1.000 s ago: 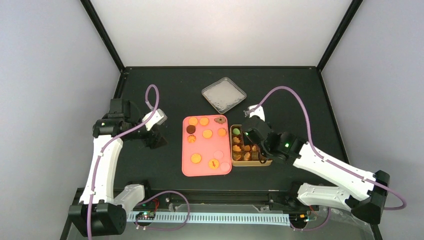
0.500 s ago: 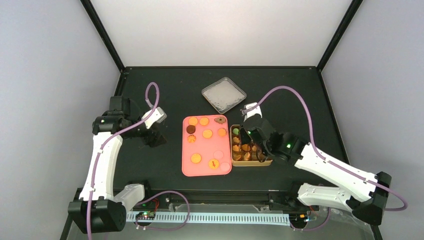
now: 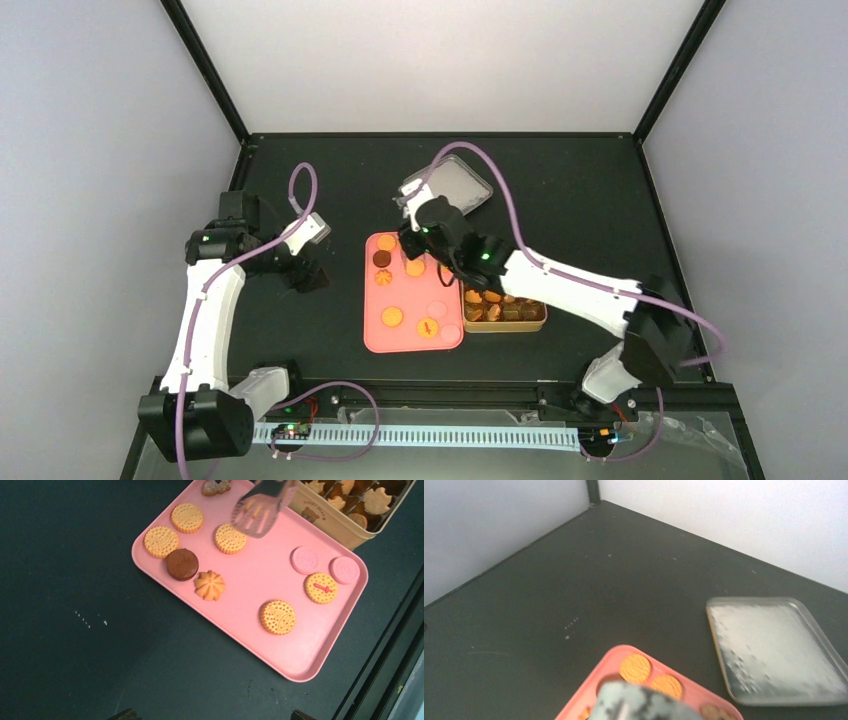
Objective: Pack the cookies
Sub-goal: Pick up the fake cookies from the plate.
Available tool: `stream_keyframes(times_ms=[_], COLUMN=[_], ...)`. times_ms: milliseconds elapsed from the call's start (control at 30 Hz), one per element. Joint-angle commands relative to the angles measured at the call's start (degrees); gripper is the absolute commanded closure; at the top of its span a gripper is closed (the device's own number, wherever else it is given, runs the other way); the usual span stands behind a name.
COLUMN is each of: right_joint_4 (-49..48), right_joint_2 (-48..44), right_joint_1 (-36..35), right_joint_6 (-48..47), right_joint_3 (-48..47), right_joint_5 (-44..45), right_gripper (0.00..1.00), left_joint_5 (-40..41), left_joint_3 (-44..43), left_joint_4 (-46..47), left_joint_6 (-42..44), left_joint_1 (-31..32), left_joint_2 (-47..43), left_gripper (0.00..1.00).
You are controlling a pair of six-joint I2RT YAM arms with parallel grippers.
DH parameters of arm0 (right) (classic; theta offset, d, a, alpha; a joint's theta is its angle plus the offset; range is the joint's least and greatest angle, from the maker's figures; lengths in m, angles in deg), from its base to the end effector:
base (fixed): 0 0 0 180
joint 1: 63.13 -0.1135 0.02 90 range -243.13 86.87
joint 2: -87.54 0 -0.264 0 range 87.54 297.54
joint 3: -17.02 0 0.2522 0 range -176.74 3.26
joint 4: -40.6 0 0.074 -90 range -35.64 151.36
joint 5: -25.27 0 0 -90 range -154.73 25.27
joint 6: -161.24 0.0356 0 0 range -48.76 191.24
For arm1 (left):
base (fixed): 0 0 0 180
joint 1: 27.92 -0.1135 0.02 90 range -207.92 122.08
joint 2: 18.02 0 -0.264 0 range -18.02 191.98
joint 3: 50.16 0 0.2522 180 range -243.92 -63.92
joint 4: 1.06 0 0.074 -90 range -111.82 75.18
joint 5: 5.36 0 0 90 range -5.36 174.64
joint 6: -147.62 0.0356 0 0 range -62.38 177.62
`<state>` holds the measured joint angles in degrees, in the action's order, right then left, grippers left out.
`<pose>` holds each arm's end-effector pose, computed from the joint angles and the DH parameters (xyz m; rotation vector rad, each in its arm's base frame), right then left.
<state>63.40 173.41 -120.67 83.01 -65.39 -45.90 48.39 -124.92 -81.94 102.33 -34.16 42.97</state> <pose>0.1972 0.2886 0.3139 -0.5936 1.9416 0.4385 0.1781 -0.0017 0.3098 0.9686 2.2790 -0.5150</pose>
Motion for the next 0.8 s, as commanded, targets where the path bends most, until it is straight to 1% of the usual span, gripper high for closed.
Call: stream_keyframes(times_ms=[0,100,267,467,767], right_joint_4=[-13.9,-16.5,-17.0,-18.6,-19.5], right_joint_2=[6.5,11.6,17.8,19.9,18.6], right_joint_1=[-0.3,-0.4,-0.6,-0.9,-2.6], right_joint_6=[-4.6,-5.4,-5.7,-4.7,-3.4], right_joint_3=[-4.7,-8.2,-12.2,-9.9,-4.1], right_joint_5=[-4.5,-6.0,-8.4,-8.5,-7.1], right_gripper=[0.66,0.65,0.63,0.63,0.63], left_joint_5=[2.4,2.6,3.3,3.3,2.8], left_joint_3=[0.3,1.1,1.6,1.1,1.2], left_joint_4=[1.1,1.1,1.2,1.1,1.1], left_joint_6=[-2.0,-2.1,-1.9,-1.7,-1.9], left_joint_1=[-1.6,-2.7,-3.9,-4.1,-4.1], left_joint_2=[-0.5,-0.2,0.1,0.1,0.9], left_gripper=[0.19,0.19,0.19,0.19,0.2])
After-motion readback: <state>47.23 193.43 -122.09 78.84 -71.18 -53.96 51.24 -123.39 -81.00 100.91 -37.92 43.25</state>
